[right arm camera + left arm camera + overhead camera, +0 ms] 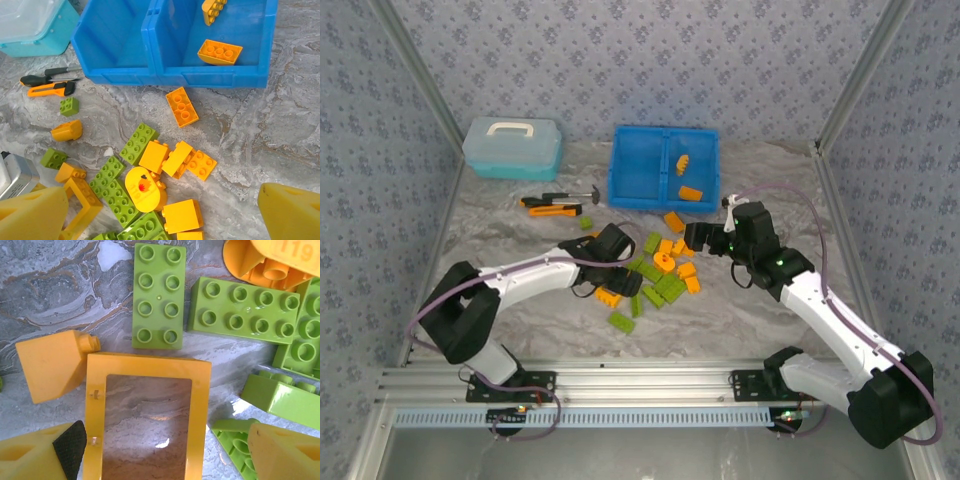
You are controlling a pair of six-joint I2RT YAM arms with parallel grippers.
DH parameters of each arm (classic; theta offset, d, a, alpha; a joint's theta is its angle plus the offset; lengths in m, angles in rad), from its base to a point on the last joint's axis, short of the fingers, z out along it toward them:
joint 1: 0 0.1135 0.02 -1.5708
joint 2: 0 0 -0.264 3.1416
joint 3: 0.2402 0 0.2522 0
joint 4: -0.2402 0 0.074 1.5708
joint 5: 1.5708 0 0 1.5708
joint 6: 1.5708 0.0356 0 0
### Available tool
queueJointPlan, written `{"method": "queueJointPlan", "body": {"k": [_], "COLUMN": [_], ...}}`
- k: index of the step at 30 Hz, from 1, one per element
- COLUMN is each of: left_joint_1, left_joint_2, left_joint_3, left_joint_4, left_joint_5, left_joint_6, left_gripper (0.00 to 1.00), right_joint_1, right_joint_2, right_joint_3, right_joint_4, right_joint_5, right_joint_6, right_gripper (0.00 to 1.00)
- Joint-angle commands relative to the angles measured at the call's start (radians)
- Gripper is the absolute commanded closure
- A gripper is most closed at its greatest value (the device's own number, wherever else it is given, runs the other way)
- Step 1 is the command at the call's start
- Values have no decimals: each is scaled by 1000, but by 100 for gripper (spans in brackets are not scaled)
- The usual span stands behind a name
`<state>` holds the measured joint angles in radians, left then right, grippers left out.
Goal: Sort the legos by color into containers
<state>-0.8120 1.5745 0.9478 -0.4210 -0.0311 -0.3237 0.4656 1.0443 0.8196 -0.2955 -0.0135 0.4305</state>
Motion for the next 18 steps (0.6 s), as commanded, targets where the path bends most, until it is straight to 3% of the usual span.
{"method": "queueJointPlan", "body": {"k": [1,7,10,15,18], "left_joint_1": [-3,-4,-4,-3,-3], "left_joint_2": [36,78,90,88,56], "left_joint_3": [31,25,18,10,11], "left_joint_4": [10,21,30,46,54], "left_joint_5": [-8,-60,-56,-33,-8], "left_joint_6": [0,-2,3,-2,-8], "left_gripper": [14,7,13,33,37], "right_joint_1": [1,1,1,1,1], "right_joint_2": [-4,-4,-3,-1,-1], "right_joint_3": [-7,-8,-7,-7,-5], "right_joint_4": [-34,-36,-34,-34,-33], "right_joint_5": [26,29,30,33,29], "right_joint_6": [16,16,17,22,26], "right_gripper": [0,0,0,0,0]}}
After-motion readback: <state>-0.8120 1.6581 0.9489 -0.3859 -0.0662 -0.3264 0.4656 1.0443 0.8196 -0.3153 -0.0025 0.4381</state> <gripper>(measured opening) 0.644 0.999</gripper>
